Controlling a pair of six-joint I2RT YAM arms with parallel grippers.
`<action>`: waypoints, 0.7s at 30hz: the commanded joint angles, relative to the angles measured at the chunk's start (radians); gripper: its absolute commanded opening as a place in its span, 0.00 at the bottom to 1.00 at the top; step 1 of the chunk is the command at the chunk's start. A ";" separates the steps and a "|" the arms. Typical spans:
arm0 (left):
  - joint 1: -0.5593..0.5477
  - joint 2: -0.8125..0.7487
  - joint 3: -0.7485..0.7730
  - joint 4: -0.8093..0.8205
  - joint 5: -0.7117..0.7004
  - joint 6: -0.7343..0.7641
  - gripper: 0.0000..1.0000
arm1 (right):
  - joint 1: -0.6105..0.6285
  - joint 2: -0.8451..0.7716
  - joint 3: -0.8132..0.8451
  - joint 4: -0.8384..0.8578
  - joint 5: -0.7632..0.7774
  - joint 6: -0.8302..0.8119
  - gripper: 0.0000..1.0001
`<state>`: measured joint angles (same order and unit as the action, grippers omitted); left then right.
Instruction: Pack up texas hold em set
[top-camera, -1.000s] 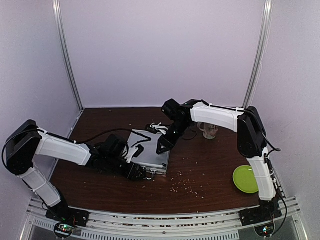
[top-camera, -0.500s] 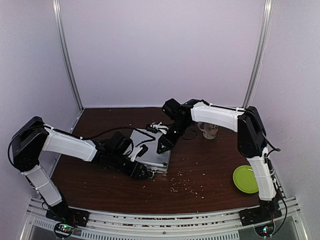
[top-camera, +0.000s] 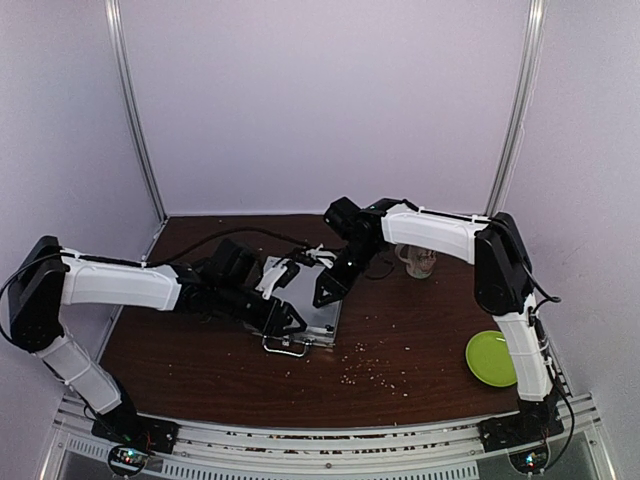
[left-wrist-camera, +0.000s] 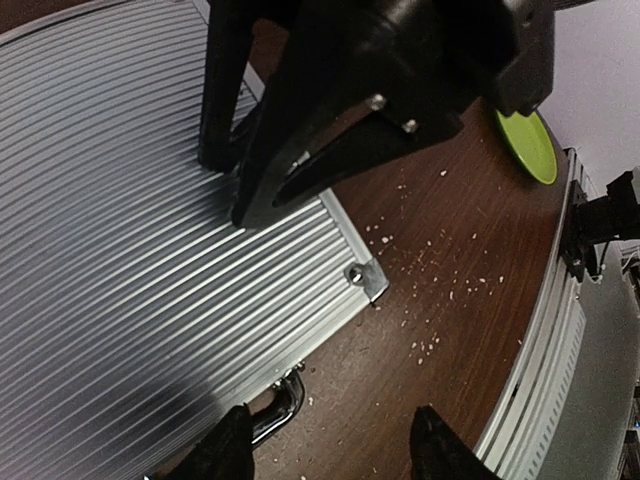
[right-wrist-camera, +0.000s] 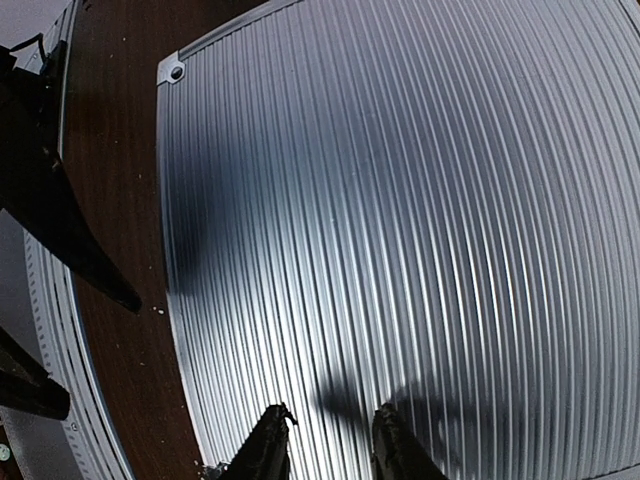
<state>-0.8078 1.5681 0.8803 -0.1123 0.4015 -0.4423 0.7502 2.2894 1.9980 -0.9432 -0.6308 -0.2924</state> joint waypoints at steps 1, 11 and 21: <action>-0.001 -0.015 0.026 0.017 0.002 0.012 0.55 | 0.010 0.075 -0.019 -0.060 0.039 -0.009 0.29; -0.001 -0.040 -0.050 -0.018 -0.004 0.067 0.19 | 0.010 0.077 -0.019 -0.061 0.038 -0.010 0.29; -0.016 0.048 -0.015 -0.095 -0.133 0.111 0.00 | 0.010 0.088 -0.018 -0.063 0.039 -0.005 0.29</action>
<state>-0.8185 1.5784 0.8425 -0.1928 0.3241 -0.3542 0.7506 2.2955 2.0056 -0.9459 -0.6346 -0.2924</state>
